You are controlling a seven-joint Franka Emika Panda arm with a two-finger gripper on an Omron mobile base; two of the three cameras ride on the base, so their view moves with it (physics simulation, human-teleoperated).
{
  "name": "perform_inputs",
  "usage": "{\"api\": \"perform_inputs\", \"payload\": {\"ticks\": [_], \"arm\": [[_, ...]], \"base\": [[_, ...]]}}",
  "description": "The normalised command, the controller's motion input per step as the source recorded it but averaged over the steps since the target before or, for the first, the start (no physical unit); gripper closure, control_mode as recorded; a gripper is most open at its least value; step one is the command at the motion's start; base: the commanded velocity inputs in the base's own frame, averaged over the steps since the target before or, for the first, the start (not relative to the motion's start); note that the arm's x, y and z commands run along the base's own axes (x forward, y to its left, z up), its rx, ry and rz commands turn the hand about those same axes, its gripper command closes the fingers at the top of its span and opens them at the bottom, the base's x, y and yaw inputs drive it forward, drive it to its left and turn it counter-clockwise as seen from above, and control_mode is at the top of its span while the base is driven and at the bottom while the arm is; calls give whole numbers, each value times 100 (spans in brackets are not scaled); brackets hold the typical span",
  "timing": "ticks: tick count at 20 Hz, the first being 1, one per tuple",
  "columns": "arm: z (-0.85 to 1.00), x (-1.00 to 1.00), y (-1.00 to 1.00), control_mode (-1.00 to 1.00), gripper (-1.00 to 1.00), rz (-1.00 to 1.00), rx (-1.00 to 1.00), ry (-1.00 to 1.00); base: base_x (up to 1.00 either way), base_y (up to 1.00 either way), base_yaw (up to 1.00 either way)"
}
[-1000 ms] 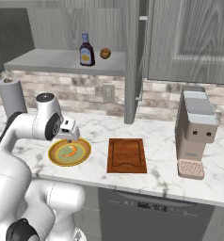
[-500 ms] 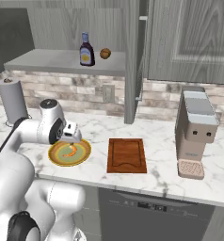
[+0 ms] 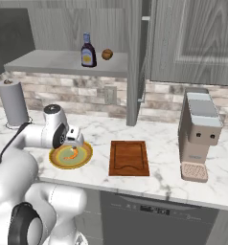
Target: Pick the shrimp from the plate and place it on the cutting board. Then pick the condiment bottle from the cabinet and place it next to the cutting board.
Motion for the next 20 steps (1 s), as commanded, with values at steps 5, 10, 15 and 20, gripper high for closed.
{"api": "perform_inputs", "payload": {"ticks": [5,10,15,20], "arm": [[-19,17,4,-100,-100,0,0,0],[-18,19,0,-100,-100,0,0,0],[-16,14,0,-100,-100,0,0,0],[-16,10,0,-100,-100,0,0,0]], "base": [[0,0,0],[0,0,0],[0,0,0],[0,0,0]]}}
